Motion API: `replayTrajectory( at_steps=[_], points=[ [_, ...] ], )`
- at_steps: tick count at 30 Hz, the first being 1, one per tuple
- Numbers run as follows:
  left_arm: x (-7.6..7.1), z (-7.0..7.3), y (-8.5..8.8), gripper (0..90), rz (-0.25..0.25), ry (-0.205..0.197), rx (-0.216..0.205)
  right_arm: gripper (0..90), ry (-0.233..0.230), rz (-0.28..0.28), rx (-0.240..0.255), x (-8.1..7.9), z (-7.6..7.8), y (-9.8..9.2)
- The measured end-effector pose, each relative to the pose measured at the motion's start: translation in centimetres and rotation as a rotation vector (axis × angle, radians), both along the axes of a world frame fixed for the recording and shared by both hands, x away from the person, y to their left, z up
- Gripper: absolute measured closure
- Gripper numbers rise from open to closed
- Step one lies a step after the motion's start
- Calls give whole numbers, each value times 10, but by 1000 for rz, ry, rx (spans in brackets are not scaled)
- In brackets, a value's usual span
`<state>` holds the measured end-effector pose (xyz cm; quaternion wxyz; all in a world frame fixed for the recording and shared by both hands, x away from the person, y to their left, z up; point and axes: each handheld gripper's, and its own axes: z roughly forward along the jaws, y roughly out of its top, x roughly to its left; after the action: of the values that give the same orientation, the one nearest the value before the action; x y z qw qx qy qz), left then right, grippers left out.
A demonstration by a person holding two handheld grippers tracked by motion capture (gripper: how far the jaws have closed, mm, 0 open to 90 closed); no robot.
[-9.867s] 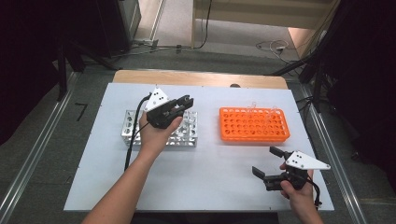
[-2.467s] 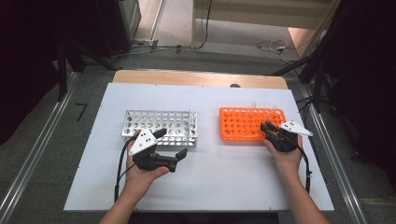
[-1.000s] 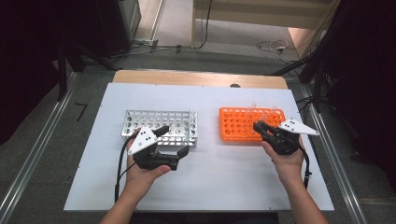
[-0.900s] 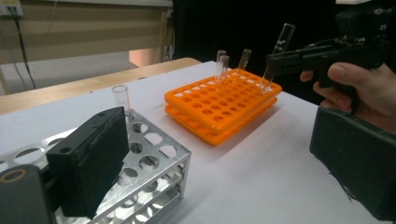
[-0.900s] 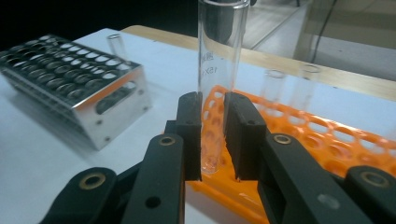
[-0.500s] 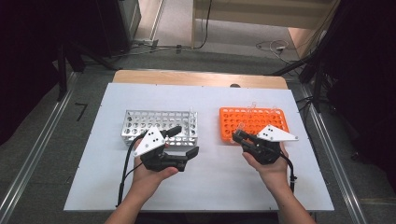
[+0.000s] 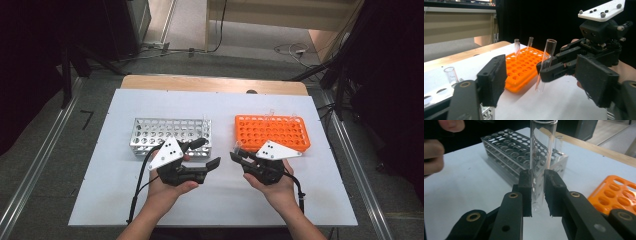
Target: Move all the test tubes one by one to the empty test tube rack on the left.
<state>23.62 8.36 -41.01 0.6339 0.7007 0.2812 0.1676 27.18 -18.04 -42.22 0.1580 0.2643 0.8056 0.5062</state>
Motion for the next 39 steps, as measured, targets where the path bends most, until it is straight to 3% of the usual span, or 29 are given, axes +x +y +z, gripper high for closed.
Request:
replayTrajectory(
  at_steps=[20, 31, 39],
  points=[
    [-3, -3, -16, 534, -13, -14, 49, 745, -1, 99, -27, -17, -3, 31],
    [-3, -4, -18, 691, -21, -22, 64, 745, -1, 116, -37, -20, -4, 36],
    [-3, -5, -18, 735, -19, -23, 68, 745, -6, 118, -37, -19, -4, 34]
  ],
)
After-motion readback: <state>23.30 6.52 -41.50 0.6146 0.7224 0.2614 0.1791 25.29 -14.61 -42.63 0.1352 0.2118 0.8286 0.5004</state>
